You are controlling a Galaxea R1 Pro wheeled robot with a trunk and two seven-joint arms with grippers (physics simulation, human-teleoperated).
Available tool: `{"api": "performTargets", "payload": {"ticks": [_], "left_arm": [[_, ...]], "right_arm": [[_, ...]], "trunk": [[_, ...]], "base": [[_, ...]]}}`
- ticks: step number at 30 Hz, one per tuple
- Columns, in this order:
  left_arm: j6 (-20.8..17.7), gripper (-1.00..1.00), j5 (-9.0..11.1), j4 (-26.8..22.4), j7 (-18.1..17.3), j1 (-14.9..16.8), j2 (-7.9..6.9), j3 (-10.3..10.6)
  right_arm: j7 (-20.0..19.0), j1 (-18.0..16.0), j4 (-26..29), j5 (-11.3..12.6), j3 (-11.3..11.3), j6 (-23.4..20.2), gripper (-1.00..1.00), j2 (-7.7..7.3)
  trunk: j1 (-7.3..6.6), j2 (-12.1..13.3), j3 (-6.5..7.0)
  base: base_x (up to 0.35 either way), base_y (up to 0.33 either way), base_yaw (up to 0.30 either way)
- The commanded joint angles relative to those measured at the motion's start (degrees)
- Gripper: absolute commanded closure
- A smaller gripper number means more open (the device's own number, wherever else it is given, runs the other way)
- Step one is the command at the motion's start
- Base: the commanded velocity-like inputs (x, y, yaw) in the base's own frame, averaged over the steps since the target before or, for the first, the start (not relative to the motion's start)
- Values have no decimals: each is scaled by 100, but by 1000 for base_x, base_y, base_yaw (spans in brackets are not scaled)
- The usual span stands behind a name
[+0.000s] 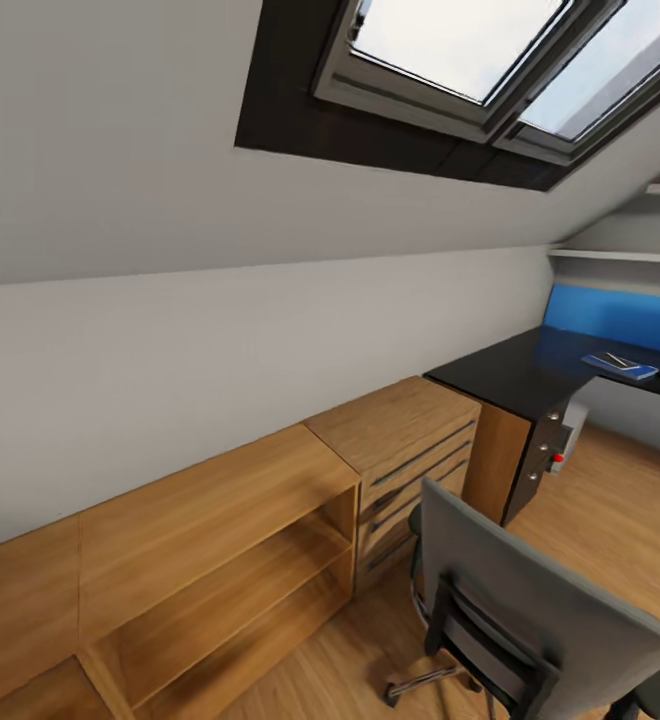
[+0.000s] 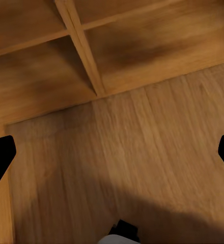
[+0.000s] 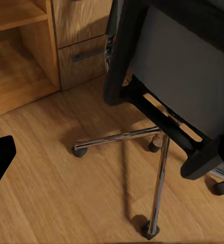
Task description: In the bedroom, organize the workspace by keeping the computer under the desk, ensuring the monitor is on the desk, placing the keyboard on the desk next to the monitor, placing the mouse on the desk next to the keyboard, moving the folder from the swivel chair onto the desk next to the mouse, stacking the notebook on top of the folder with the pen on top of the notebook, and positioning the swivel chair next to the desk.
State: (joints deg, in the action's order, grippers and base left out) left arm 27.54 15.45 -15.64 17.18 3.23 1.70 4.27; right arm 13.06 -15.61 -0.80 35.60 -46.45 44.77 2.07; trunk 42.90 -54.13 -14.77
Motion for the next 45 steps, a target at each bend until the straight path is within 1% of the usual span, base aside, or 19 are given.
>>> {"api": "performTargets", "payload": {"ticks": [1, 11, 20, 45], "left_arm": [[17, -100, 44, -1, 31, 2, -3, 47], [3, -100, 46, -1, 31, 2, -3, 45], [-2, -100, 48, -1, 31, 2, -11, 39], [-3, -100, 50, -1, 31, 2, -12, 39]], "right_arm": [[47, -5, -8, 0, -48, 6, -100, 4], [47, -7, -8, -12, -56, 14, -100, 4], [47, -6, -14, -18, -57, 6, -100, 4], [44, -5, -17, -26, -66, 14, -100, 4]], "trunk": [[1, -5, -8], [1, -5, -8], [1, -5, -8], [1, -5, -8]], "base": [[28, 28, -280], [6, 10, -280], [0, 202, -280], [0, 7, -280]]}}
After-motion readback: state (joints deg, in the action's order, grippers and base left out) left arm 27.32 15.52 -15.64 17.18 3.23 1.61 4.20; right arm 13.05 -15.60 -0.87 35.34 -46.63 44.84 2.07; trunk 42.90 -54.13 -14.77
